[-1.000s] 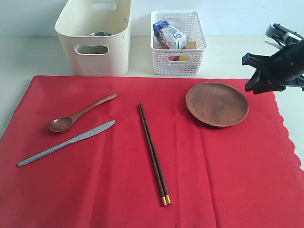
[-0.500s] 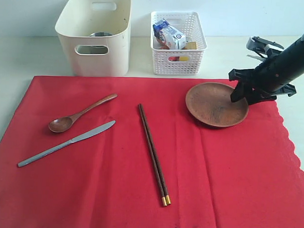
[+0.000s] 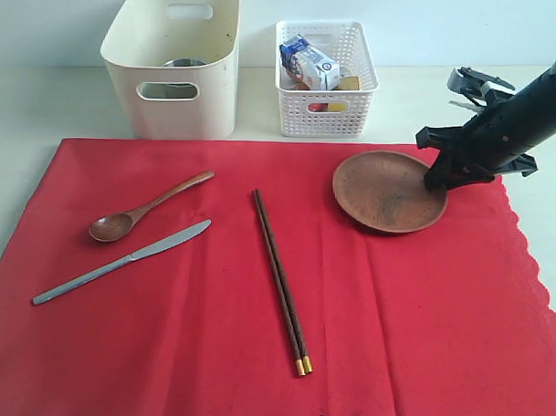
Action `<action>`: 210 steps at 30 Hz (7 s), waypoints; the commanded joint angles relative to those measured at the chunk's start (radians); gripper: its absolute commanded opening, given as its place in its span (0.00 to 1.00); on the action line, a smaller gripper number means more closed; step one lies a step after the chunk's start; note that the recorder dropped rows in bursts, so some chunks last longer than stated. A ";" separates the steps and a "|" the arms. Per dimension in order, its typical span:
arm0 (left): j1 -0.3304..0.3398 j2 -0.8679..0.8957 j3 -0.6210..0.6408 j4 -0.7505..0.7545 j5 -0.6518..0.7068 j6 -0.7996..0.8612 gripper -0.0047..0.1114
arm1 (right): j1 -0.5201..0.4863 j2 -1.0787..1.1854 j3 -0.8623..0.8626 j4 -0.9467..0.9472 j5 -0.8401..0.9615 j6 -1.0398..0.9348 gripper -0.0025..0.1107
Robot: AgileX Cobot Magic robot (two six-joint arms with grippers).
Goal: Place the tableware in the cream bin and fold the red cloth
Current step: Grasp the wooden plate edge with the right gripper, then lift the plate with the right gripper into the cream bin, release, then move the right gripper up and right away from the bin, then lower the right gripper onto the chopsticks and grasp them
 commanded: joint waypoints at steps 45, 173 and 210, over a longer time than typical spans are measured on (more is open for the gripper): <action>-0.005 -0.006 -0.001 -0.005 -0.001 -0.001 0.05 | 0.039 -0.237 -0.006 0.723 0.264 -0.379 0.02; -0.005 -0.006 -0.001 -0.005 -0.001 -0.001 0.05 | 0.786 -0.034 0.062 -0.603 -0.135 0.486 0.45; -0.005 -0.006 -0.001 -0.005 -0.001 -0.001 0.05 | 0.795 -0.123 0.031 -0.683 -0.002 0.487 0.02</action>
